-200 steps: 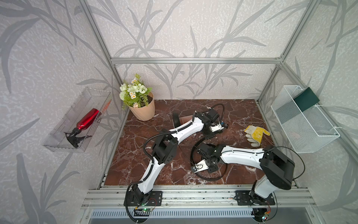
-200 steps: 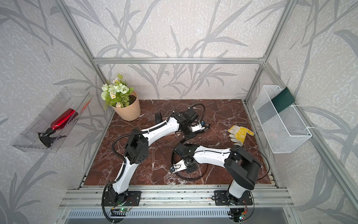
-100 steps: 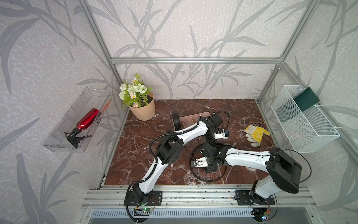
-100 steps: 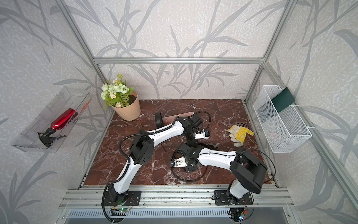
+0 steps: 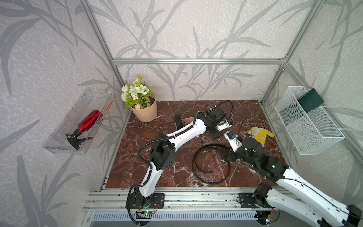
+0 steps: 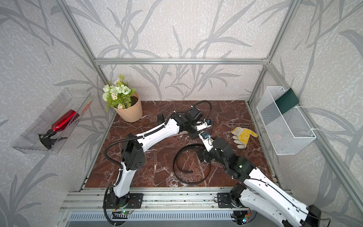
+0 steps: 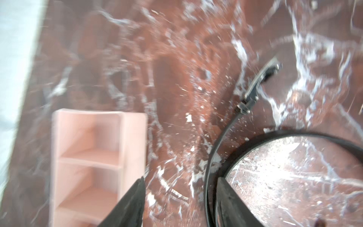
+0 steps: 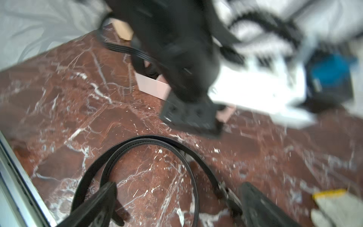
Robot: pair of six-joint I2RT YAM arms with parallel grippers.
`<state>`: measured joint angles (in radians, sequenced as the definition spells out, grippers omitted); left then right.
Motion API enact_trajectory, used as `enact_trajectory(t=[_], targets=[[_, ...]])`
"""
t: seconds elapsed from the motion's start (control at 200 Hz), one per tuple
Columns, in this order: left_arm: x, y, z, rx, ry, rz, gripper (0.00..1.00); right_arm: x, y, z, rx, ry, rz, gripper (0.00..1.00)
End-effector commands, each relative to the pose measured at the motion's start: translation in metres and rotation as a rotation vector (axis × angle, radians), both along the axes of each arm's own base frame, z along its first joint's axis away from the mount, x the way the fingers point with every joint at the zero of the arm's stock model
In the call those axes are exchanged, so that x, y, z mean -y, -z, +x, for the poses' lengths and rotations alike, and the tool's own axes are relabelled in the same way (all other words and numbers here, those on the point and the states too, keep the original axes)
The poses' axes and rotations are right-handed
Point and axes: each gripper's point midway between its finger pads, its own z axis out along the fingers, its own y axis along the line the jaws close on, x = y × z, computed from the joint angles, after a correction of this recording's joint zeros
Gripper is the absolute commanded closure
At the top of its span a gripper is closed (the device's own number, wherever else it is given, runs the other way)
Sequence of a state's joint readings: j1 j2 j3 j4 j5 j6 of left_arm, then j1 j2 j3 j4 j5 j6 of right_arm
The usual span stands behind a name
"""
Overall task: Place the belts into the storage roll
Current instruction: Roll the belt at the center of the board.
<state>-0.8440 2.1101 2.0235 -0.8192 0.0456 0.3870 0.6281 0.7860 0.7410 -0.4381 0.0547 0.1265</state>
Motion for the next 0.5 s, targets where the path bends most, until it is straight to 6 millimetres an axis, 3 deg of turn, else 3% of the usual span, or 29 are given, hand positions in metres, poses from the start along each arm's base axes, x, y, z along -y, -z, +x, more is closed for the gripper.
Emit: enact_trajectory(t=[0.0, 0.105, 0.28, 0.385, 0.495], targets=[[-0.035, -0.028, -0.002, -0.017, -0.216, 0.0, 0.43, 0.018, 0.033, -0.007, -0.376, 0.165, 0.166, 0.11], [-0.071, -0.006, -0.031, -0.106, -0.265, 0.095, 0.46, 0.03, 0.056, 0.005, -0.554, 0.217, 0.102, 0.17], [-0.122, 0.045, -0.096, -0.29, -0.301, 0.195, 0.51, 0.038, 0.081, 0.031, -0.685, 0.139, -0.198, 0.17], [-0.129, 0.06, -0.13, -0.383, -0.242, 0.169, 0.5, 0.043, 0.095, 0.047, -0.725, 0.104, -0.333, 0.21], [-0.128, 0.062, -0.148, -0.396, -0.173, 0.165, 0.5, 0.041, 0.107, 0.056, -0.733, 0.045, -0.384, 0.22]])
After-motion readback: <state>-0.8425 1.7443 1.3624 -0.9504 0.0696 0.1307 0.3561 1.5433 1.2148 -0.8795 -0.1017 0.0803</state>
